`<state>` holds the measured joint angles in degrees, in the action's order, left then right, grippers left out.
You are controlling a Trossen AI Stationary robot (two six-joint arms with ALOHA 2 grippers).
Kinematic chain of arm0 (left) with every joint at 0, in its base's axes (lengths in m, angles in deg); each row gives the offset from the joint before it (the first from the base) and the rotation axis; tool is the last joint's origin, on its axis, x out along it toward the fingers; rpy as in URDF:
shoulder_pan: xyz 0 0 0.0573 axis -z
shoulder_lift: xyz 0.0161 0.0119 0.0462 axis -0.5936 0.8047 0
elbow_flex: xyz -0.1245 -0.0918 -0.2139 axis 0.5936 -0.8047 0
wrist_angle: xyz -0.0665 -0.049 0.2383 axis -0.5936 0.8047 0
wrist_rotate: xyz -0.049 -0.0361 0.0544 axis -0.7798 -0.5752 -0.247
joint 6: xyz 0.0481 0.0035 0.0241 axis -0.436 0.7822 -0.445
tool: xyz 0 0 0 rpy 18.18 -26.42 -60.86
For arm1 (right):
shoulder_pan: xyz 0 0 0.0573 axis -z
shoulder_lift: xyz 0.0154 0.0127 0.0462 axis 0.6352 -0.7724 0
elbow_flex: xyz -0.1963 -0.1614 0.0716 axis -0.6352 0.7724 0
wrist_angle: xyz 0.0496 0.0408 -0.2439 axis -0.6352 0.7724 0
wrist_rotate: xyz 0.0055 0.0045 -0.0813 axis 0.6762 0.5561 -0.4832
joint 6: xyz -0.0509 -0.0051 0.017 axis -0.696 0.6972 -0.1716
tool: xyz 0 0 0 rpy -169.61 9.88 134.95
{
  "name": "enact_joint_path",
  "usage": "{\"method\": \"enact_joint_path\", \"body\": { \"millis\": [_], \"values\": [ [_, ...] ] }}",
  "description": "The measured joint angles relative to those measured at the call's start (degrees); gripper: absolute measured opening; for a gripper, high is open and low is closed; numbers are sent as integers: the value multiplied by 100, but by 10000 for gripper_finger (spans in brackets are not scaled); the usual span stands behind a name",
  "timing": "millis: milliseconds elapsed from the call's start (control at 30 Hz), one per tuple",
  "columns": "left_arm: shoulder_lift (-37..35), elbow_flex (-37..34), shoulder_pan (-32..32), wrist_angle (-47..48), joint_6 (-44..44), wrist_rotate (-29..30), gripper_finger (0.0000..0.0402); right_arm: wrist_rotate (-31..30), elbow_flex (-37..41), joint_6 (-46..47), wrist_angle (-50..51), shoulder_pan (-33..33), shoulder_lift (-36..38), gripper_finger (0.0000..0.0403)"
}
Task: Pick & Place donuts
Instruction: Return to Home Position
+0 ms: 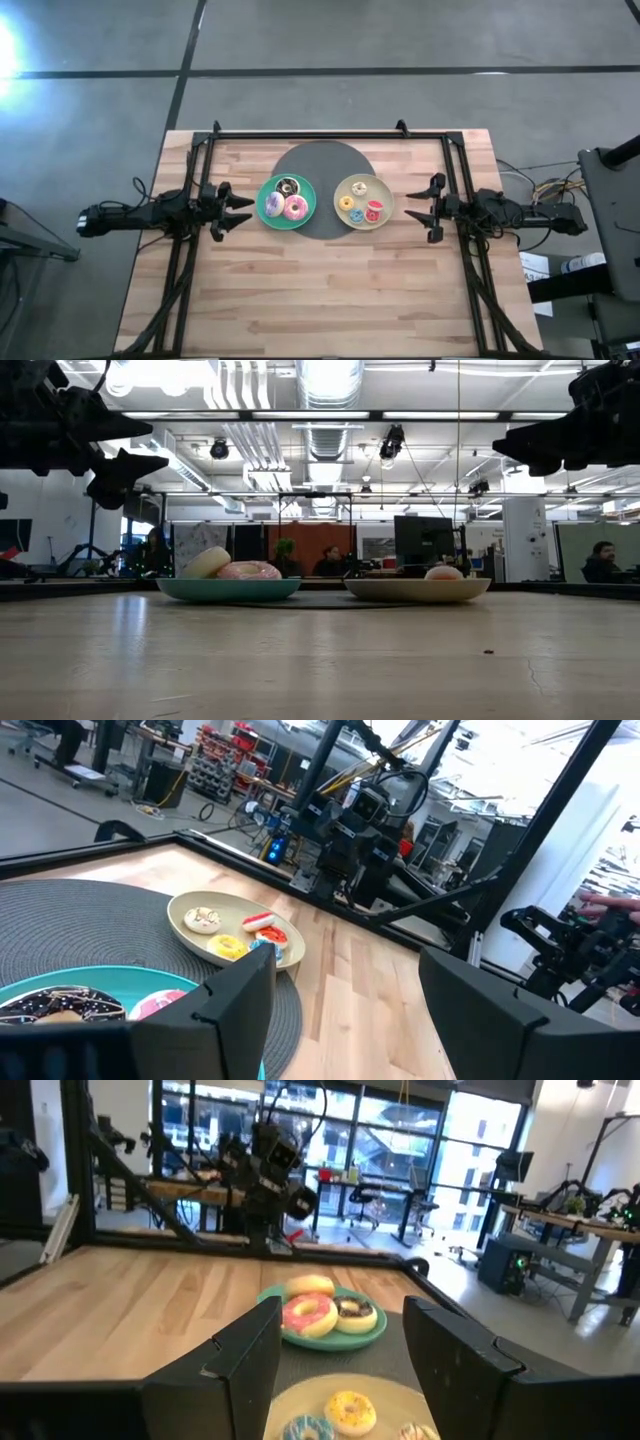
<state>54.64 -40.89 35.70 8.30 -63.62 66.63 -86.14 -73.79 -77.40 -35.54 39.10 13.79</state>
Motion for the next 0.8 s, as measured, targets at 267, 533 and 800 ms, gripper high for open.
{"method": "enact_joint_path", "body": {
  "millis": [267,533,800],
  "values": [
    [17,5,0,-91,0,9,223,0,0,-2,90,0,-2,201],
    [27,4,0,-140,0,48,223,-2,0,-2,87,0,-2,201],
    [27,7,0,-197,0,37,223,-2,0,-4,87,0,-2,201]
  ]
}}
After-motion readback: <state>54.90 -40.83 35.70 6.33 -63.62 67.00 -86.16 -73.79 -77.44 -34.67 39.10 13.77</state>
